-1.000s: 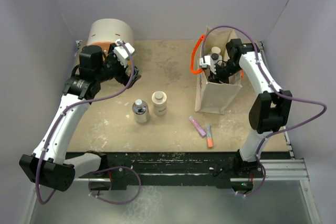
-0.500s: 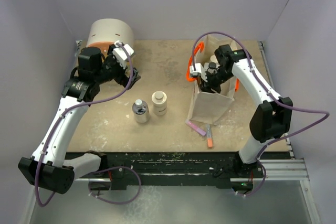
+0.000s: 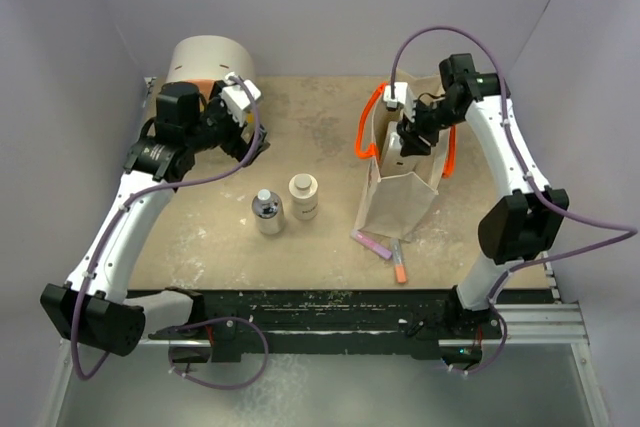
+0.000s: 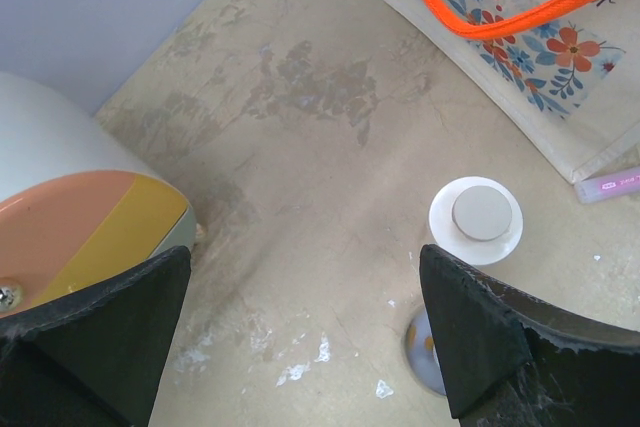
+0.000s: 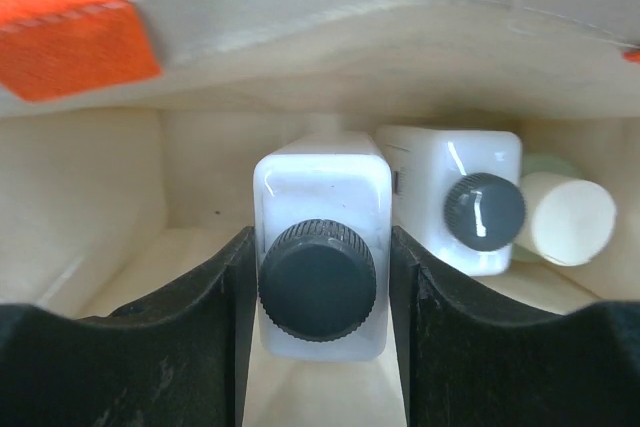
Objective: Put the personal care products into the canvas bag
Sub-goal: Place the care product in the canvas bag.
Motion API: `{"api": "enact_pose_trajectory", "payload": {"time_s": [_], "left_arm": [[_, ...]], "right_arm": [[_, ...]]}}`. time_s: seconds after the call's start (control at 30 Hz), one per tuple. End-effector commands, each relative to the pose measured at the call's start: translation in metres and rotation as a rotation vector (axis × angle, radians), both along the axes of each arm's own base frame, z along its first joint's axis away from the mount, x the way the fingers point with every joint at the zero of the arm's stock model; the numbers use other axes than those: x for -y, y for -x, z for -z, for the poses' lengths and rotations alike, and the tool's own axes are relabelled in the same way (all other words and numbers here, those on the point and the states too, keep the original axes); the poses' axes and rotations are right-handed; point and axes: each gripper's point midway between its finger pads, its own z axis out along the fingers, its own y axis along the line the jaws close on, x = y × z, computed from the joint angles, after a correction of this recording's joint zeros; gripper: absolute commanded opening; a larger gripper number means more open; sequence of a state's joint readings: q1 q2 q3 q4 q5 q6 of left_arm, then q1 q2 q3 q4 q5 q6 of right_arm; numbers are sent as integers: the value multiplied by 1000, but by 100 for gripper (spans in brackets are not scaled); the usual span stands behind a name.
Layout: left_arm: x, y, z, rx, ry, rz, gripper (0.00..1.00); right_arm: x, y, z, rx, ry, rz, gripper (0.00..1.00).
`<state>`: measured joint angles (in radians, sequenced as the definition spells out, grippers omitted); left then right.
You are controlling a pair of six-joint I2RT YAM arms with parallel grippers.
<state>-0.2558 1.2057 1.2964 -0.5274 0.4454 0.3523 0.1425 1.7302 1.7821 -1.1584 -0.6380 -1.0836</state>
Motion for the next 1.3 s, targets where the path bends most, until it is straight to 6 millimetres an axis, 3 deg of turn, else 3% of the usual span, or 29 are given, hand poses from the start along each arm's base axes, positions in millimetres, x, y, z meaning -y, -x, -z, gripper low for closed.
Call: {"api": "enact_pose_trajectory", "payload": {"time_s": [0.0, 0.4, 0.87, 1.27], "left_arm": [[6, -6, -28, 72, -4, 39, 99], [13, -10, -29, 55, 12, 61, 99], [17, -9, -33, 51, 22, 71, 99], [15, -6, -35, 50, 15, 72, 99]], "right_arm": [[-7, -22, -18, 115, -29, -70, 0], [-4, -59, 4, 134, 7, -75, 0], [10, -92, 38, 85, 76, -31, 16], [23, -107, 18, 153, 134, 51, 33]]}}
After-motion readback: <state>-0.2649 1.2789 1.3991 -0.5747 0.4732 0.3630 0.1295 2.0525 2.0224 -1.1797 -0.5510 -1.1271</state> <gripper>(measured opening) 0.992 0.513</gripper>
